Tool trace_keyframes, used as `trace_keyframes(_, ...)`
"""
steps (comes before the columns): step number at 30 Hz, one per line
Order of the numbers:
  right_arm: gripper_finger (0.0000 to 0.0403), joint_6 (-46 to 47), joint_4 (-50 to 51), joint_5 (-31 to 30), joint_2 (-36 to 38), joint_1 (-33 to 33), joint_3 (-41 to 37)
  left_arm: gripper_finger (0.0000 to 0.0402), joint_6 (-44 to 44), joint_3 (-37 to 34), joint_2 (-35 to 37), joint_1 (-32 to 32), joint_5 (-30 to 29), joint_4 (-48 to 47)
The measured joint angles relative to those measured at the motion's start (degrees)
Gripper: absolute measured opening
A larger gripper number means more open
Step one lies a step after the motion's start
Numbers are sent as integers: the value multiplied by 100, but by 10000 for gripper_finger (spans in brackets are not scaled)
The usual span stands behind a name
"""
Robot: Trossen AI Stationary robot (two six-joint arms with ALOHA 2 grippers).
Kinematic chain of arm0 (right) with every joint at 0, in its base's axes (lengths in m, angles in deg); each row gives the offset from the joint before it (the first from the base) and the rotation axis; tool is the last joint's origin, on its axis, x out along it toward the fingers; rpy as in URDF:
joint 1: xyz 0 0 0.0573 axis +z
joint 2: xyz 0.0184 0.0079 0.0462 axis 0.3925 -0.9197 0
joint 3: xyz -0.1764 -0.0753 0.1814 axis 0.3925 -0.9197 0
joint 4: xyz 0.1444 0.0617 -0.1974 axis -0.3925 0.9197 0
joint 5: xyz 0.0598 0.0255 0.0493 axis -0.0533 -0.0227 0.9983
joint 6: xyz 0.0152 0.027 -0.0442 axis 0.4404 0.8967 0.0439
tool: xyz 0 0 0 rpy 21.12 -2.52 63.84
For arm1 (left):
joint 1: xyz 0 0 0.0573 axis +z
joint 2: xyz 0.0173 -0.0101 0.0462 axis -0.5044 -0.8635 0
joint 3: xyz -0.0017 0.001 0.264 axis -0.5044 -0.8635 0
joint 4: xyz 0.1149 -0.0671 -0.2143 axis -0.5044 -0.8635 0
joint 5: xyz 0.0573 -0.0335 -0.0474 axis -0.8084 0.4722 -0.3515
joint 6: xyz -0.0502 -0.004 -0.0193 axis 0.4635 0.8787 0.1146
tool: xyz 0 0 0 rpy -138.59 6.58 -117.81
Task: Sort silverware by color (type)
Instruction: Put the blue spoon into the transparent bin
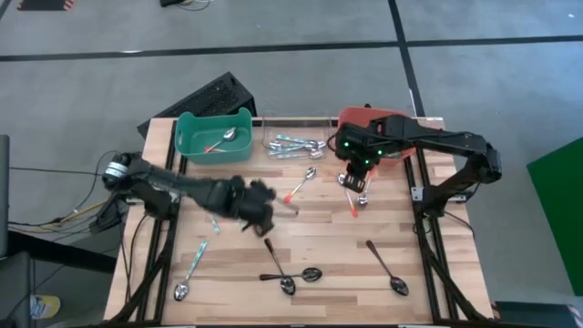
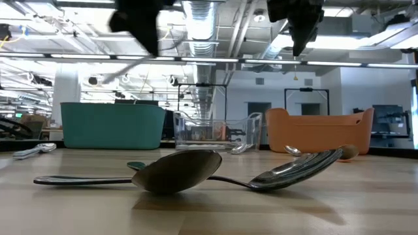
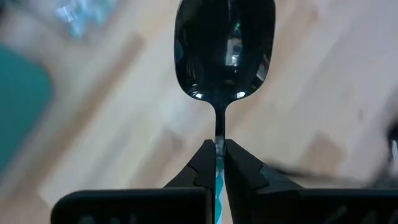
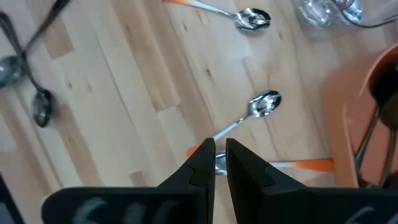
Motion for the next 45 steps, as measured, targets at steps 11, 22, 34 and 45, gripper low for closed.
trace_keyframes(11,62,430,-131,0,5,359,0,0,-2617,246,4,2121,184,2174)
trace_keyframes(22,62,519,-789,-317,5,288,0,0,-4115,235,-116,3698,1170,3373)
trace_keyframes(34,62,697,-1464,-332,5,-39,2,0,-4738,269,-1213,4720,2099,3845)
trace_keyframes(45,62,1654,-1294,-489,5,-236,2,45,-5330,291,-1588,4962,2284,3891)
